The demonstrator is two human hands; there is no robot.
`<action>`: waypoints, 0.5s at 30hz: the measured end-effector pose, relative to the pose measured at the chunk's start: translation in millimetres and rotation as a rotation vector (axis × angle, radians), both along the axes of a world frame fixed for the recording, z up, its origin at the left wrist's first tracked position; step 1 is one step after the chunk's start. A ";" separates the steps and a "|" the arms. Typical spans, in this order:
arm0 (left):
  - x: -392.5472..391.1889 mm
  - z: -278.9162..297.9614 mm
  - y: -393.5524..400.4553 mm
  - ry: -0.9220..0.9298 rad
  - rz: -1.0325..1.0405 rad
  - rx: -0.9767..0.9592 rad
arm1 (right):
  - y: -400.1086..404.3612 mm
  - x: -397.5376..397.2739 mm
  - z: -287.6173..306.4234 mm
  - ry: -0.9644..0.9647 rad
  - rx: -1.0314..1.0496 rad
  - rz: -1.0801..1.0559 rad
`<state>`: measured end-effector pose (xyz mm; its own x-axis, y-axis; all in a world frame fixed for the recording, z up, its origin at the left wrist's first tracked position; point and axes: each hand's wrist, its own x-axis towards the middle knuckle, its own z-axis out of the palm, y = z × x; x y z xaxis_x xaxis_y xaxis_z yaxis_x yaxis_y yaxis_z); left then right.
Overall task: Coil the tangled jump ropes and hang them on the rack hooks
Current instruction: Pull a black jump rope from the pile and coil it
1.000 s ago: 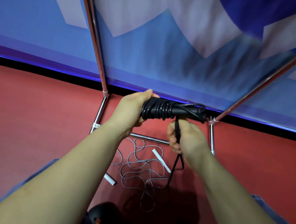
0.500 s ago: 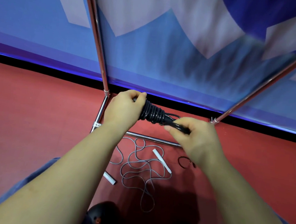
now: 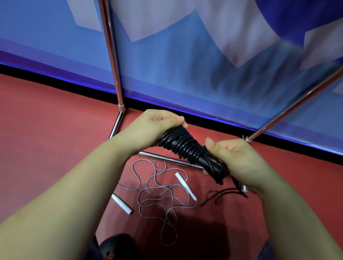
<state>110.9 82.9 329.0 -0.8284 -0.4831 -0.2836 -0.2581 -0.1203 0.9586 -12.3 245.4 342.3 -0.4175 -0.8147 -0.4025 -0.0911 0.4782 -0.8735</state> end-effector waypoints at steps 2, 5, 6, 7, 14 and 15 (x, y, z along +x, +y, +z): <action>-0.6 -1.5 -0.2 -0.003 -0.020 -0.016 | -2.0 2.7 1.3 -0.098 -0.001 -0.022; -4.7 -4.5 1.5 0.007 0.033 0.039 | -6.3 7.6 0.5 -0.287 -0.105 -0.164; -7.2 -4.1 3.3 0.017 0.072 0.083 | -8.0 9.9 -1.7 -0.349 -0.168 -0.224; -9.7 -4.0 5.1 0.029 0.114 0.130 | -10.6 12.9 -4.3 -0.376 -0.219 -0.285; -18.3 -7.5 12.8 -0.045 0.413 0.149 | -23.8 26.5 -23.6 -0.120 -0.050 -0.450; -17.8 -9.3 10.7 -0.050 0.473 0.107 | -22.6 28.1 -23.4 -0.088 -0.036 -0.390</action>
<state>93.2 93.6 319.7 -0.5090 -0.7693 -0.3862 -0.1971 -0.3326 0.9222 15.8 222.8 318.9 -0.6637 -0.6156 -0.4249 0.1675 0.4313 -0.8865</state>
